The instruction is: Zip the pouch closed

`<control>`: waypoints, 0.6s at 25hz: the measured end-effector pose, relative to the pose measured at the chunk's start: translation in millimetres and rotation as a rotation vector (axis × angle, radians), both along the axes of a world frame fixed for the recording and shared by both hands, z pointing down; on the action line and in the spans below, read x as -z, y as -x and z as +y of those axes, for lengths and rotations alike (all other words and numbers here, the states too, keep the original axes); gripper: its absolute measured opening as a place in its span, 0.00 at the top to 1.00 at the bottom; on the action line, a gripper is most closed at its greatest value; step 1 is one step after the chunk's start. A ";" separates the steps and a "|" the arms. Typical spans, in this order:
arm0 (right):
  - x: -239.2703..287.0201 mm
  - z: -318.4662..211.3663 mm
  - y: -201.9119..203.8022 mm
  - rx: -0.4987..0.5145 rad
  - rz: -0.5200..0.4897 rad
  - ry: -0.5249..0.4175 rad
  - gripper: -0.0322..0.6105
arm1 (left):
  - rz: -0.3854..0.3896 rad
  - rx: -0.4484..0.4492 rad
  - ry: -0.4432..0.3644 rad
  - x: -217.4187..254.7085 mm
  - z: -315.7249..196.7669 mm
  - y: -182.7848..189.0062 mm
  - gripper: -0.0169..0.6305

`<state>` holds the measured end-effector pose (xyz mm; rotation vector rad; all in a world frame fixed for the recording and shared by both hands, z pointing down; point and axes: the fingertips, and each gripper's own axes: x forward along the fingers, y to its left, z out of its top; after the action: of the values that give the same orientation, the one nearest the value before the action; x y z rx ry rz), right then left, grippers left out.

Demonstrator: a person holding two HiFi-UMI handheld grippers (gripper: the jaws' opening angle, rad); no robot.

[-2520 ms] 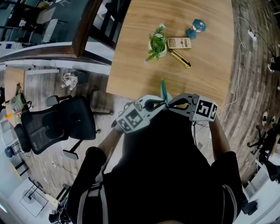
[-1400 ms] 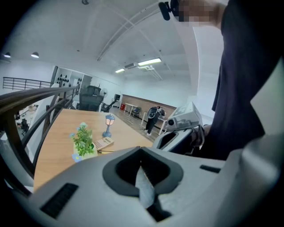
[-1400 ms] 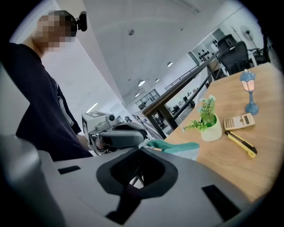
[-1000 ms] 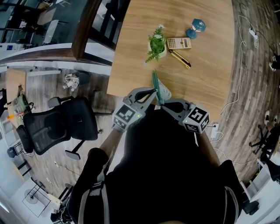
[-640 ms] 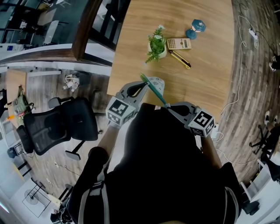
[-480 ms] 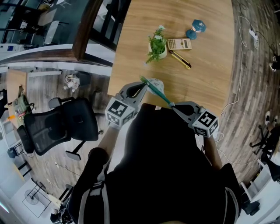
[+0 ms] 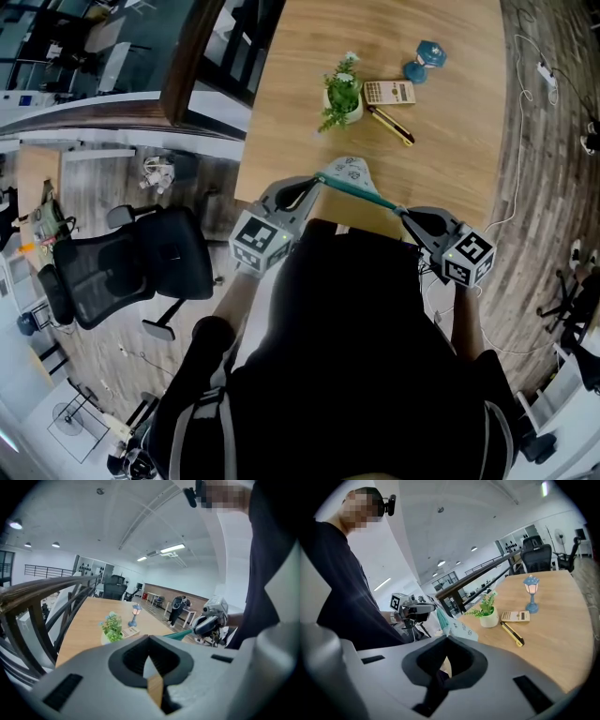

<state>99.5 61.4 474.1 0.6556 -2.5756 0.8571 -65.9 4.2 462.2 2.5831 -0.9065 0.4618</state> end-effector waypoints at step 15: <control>10.0 -13.7 4.3 -0.047 -0.014 -0.063 0.93 | 0.033 0.047 -0.002 4.9 4.4 7.7 0.97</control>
<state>95.2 47.7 464.1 0.7331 -2.6188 0.8003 -73.6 8.5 457.3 2.5577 -0.9551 0.4047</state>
